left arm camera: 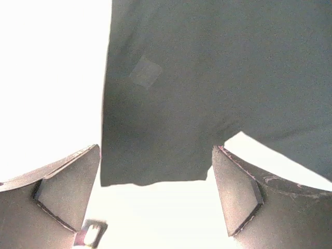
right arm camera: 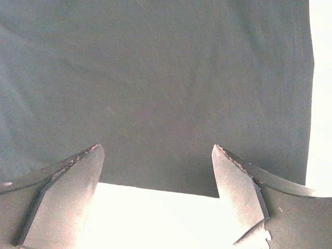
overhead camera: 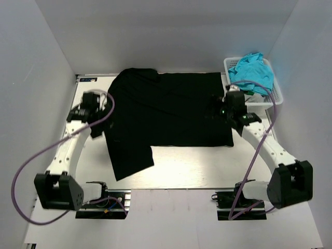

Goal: Fold and stack the t-shirts
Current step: Flatten out the tshirt, then grap the side of the flattened tshirt closest away from the robot with both arms

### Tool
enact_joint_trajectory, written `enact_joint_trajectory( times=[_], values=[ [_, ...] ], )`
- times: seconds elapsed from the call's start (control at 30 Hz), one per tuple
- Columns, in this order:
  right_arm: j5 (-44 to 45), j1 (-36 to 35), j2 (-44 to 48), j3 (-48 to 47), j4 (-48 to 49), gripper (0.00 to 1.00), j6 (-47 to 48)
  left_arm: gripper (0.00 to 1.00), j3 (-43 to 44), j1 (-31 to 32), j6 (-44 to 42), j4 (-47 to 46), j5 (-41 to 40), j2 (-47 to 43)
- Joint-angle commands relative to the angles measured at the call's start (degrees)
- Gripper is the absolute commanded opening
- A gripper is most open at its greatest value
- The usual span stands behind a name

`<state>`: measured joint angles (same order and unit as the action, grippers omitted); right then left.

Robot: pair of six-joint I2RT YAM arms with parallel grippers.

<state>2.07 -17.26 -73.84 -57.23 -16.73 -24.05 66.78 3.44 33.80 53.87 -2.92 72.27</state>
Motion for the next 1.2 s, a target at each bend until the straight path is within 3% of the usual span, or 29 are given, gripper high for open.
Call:
enact_joint_trajectory(
  times=[0.0, 0.23, 0.4, 0.67, 0.8, 1.17],
  values=[
    [1.7, 0.1, 5.4, 6.5, 2.6, 0.9, -5.1, 0.99, -9.3, 0.1, 4.2, 13.3, -1.1, -8.3],
    [0.5, 0.2, 6.8, 11.6, 2.6, 0.9, -5.9, 0.99, -28.7, 0.1, 11.1, 7.7, 7.6, -20.0],
    [-0.9, 0.5, 4.2, 12.0, 2.2, 0.9, -6.4, 0.99, -32.3, 0.6, 14.2, 6.6, 9.0, -23.7],
    [-4.3, 0.6, 1.1, 12.1, 4.3, 0.9, -7.3, 0.99, -32.0, 1.1, 22.4, 8.4, 4.0, -18.7],
    [-4.1, 0.7, 0.1, 11.3, 4.3, 0.9, -6.9, 0.99, -37.0, 2.4, 26.0, 2.4, 5.3, -17.2],
    [-2.3, 2.1, -1.7, 8.5, 2.9, 0.9, -4.9, 0.97, -40.1, 5.3, 30.6, -0.6, 1.3, -9.2]
  ],
)
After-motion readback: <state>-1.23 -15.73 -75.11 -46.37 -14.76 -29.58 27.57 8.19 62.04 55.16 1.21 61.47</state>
